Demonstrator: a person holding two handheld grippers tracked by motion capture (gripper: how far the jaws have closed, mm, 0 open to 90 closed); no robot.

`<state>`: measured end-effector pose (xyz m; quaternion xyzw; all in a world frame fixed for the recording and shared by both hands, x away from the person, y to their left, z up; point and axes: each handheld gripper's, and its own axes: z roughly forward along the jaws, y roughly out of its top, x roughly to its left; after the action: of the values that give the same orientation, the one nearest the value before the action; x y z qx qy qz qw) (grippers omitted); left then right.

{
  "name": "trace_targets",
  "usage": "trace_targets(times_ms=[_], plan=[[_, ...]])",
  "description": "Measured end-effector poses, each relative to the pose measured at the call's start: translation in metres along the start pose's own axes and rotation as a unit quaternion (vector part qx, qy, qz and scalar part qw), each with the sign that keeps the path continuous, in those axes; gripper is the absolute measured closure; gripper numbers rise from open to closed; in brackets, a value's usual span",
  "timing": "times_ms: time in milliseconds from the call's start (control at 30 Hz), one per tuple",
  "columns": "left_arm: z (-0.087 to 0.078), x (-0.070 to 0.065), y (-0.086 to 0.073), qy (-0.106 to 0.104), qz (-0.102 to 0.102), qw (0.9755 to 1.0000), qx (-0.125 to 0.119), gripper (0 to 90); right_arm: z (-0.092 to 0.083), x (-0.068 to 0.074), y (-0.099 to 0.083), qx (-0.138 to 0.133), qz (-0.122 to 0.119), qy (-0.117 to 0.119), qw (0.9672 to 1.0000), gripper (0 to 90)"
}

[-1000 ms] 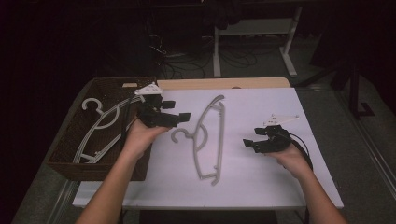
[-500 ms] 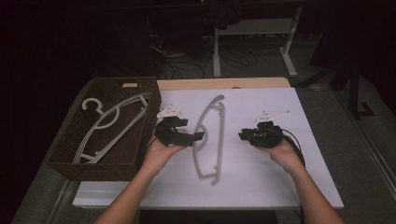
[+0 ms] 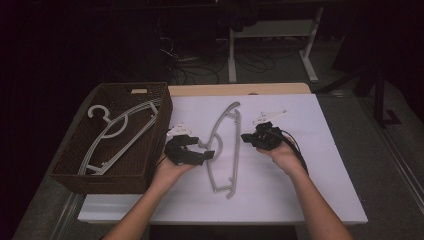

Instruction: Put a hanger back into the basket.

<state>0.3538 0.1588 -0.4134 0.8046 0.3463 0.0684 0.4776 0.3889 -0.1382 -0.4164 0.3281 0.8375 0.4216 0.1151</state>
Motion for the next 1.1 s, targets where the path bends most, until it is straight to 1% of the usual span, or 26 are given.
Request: trace_targets(times_ms=[33, 100, 167, 300, 433, 533, 567, 733, 800, 900, 1000, 1100], plan=[[0.000, 0.001, 0.000, 0.000, 0.000, 1.0000, -0.001, 12.3, 0.005, 0.000, 0.001, 0.003, -0.001, -0.003, 1.0000, 88.7], [0.000, 0.001, -0.001, 0.004, 0.003, 1.0000, 0.000, 12.3, 0.015, -0.002, 0.001, 0.008, 0.001, -0.001, 1.0000, 88.8], [-0.001, 0.002, -0.001, 0.004, 0.003, 1.0000, 0.000, 12.3, 0.024, -0.002, -0.001, 0.013, 0.002, -0.001, 0.9999, 88.7], [-0.001, 0.003, -0.002, 0.006, 0.005, 1.0000, 0.002, 12.3, 0.036, -0.002, -0.004, 0.028, -0.001, -0.007, 0.9996, 88.7], [0.001, 0.003, -0.002, 0.006, 0.005, 1.0000, 0.005, 12.3, 0.037, -0.003, -0.008, 0.032, 0.004, -0.011, 0.9994, 88.7], [0.002, 0.002, -0.003, 0.007, 0.007, 0.9999, 0.007, 12.3, 0.037, -0.002, -0.008, 0.030, 0.000, -0.009, 0.9995, 88.8], [0.002, 0.002, -0.003, 0.007, 0.007, 0.9999, 0.008, 12.3, 0.038, -0.001, -0.008, 0.031, -0.004, -0.011, 0.9995, 88.8], [0.003, 0.001, -0.004, 0.007, 0.007, 0.9999, 0.011, 12.3, 0.043, 0.000, -0.011, 0.041, -0.007, -0.013, 0.9990, 88.8], [0.004, 0.002, -0.004, 0.008, 0.008, 0.9999, 0.013, 12.4, 0.046, 0.001, -0.012, 0.041, -0.008, -0.011, 0.9991, 88.8], [0.005, 0.002, -0.005, 0.009, 0.006, 0.9998, 0.016, 12.4, 0.049, 0.002, -0.013, 0.050, -0.016, -0.016, 0.9985, 88.8], [0.005, 0.002, -0.005, 0.010, 0.006, 0.9997, 0.019, 12.5, 0.049, 0.002, -0.013, 0.049, -0.012, -0.014, 0.9986, 88.8], [0.010, 0.001, -0.008, 0.013, 0.004, 0.9992, 0.037, 13.7, 0.050, 0.003, -0.013, 0.052, -0.012, -0.016, 0.9985, 88.9]])
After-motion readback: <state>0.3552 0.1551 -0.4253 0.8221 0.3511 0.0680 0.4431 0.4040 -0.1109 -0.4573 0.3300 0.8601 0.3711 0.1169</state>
